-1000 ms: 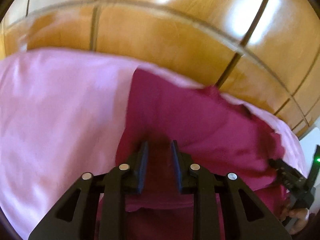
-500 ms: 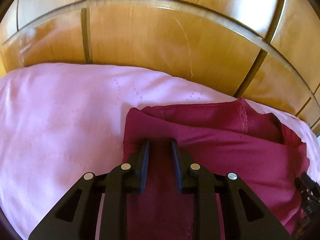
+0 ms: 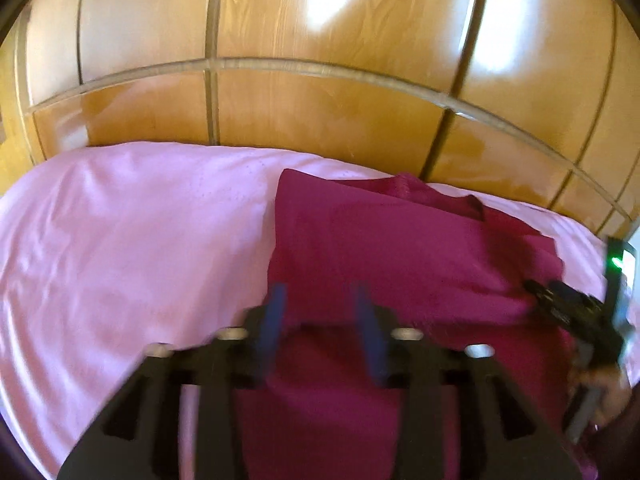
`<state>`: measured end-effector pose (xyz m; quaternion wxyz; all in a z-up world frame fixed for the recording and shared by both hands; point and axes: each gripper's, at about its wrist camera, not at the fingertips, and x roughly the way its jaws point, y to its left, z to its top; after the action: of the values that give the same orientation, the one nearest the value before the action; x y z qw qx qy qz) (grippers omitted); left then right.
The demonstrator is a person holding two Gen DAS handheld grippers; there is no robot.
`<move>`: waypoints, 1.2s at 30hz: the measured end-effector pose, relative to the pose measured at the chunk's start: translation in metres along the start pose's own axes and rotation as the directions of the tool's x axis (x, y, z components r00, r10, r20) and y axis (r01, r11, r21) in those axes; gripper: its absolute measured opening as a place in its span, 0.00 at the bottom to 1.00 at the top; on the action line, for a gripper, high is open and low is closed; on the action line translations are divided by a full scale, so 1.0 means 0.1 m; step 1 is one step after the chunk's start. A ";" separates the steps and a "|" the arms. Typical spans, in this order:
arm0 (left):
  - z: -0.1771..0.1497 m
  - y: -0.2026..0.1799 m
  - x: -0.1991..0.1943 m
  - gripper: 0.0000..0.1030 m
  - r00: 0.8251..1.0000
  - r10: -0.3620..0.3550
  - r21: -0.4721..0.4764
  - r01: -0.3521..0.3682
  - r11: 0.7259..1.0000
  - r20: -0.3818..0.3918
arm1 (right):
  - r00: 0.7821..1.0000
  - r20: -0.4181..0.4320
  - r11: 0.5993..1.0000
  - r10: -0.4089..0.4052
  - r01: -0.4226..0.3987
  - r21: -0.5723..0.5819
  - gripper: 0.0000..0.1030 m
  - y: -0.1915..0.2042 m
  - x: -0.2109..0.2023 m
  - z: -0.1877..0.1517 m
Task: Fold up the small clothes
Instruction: 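Fold the side of the top inward with the right gripper while the left gripper holds, then grasp the hem of the dark red top with both grippers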
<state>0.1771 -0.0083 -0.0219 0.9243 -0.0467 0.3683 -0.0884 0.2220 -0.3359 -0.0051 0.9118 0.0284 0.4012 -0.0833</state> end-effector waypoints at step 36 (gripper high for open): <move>-1.69 0.58 -1.16 0.43 0.952 -0.219 -0.080 0.207 0.975 -0.214 | 0.913 -0.296 0.960 0.280 -0.265 0.091 0.70 -0.70 -1.76 -1.85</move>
<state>-0.0149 0.0675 -0.0747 0.8608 -0.1021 0.4642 -0.1819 -0.0417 -0.3602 0.0008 0.8401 0.1190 0.5276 0.0400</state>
